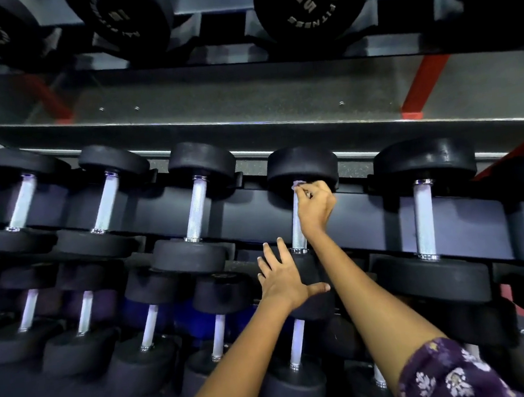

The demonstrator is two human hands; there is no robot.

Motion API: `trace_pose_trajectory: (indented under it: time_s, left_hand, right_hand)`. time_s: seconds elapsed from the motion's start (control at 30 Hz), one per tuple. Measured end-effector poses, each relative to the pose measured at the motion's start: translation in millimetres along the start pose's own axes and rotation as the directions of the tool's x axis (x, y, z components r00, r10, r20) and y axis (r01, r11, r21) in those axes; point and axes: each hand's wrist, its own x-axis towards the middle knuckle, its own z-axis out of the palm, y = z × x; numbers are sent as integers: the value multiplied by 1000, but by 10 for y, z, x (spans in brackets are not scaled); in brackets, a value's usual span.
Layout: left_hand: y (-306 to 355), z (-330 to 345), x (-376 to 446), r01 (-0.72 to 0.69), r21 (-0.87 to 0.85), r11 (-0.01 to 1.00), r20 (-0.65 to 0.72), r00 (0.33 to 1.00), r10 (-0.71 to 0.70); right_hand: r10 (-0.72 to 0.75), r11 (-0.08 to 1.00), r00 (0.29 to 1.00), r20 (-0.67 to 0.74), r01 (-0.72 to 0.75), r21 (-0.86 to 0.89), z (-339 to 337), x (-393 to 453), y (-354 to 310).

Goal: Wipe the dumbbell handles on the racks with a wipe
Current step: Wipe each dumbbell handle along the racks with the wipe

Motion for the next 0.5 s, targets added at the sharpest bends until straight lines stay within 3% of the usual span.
trace_pose_trajectory:
  time_s: [0.1, 0.2, 0.3, 0.4, 0.5]
  left_hand:
    - [-6, 0, 11, 4, 2, 1000, 3, 1000, -4]
    - [-17, 11, 1, -3, 3, 1000, 8, 1000, 3]
    - [-8, -1, 6, -4, 6, 1000, 7, 1000, 4]
    - [-13, -3, 0, -2, 1, 1000, 15, 1000, 2]
    - [-14, 4, -3, -4, 2, 1000, 17, 1000, 4]
  right_hand:
    - [-199, 951, 978, 61, 208, -230, 39, -34, 53]
    - [-426, 707, 867, 259, 497, -503, -63, -105, 187]
    - [-365, 479, 806, 465, 591, -649, -87, -100, 138]
    - [-278, 297, 792, 544, 609, -735, -69, -110, 39]
    - [-246, 402, 791, 561, 610, -683, -179, -81, 56]
